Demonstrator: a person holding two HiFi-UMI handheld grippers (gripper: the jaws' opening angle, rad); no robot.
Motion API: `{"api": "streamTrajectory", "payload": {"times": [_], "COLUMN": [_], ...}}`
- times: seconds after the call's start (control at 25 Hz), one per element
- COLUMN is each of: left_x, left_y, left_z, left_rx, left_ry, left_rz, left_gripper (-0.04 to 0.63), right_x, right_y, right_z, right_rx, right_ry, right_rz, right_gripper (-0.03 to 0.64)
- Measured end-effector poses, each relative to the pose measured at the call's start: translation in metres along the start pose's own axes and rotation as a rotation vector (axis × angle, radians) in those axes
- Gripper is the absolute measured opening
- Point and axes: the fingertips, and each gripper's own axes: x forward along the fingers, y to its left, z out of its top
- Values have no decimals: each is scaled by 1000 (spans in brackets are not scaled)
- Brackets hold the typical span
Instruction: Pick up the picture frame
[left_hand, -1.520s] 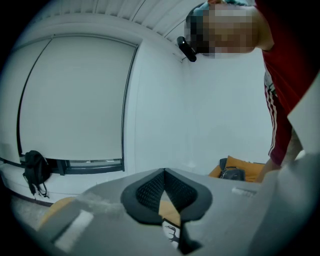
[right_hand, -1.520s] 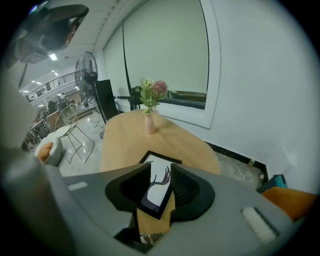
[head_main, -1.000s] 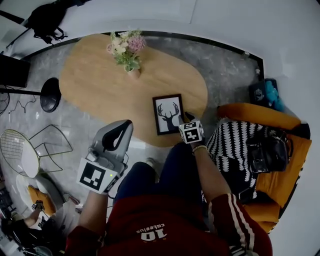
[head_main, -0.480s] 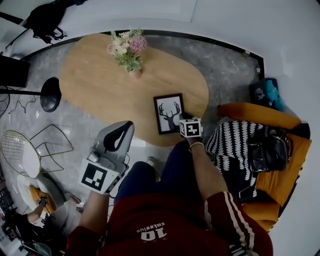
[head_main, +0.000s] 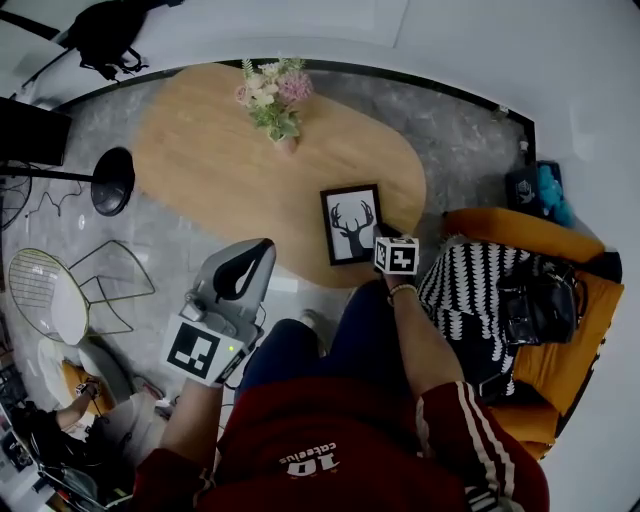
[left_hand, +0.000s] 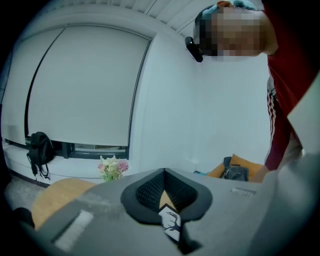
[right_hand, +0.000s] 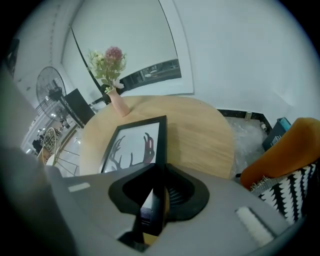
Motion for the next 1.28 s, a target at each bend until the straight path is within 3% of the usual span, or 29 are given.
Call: {"api": "streamTrajectory", "payload": {"times": [0.44, 0.88, 1.04, 1.2, 1.28], "left_x": [-44, -107, -126, -142, -151], "left_y": [-19, -33, -45, -49, -50], "left_z": [81, 154, 161, 172, 179], "left_rx": [19, 3, -11, -92, -91], "left_ry": [-47, -157, -175, -233, -252], "left_rz": [27, 68, 59, 47, 37], "left_gripper": [0, 0, 0, 0, 0], "right_x": [-102, -235, -287, -336, -363], "right_y": [26, 68, 84, 100, 112], "right_z": [51, 114, 137, 161, 173], "right_rx": [-12, -17, 12, 26, 27], "right_ry": [-68, -198, -274, -377, -439], "right_rz": [30, 70, 119, 154, 169], "right_gripper": [67, 67, 67, 69, 68]}}
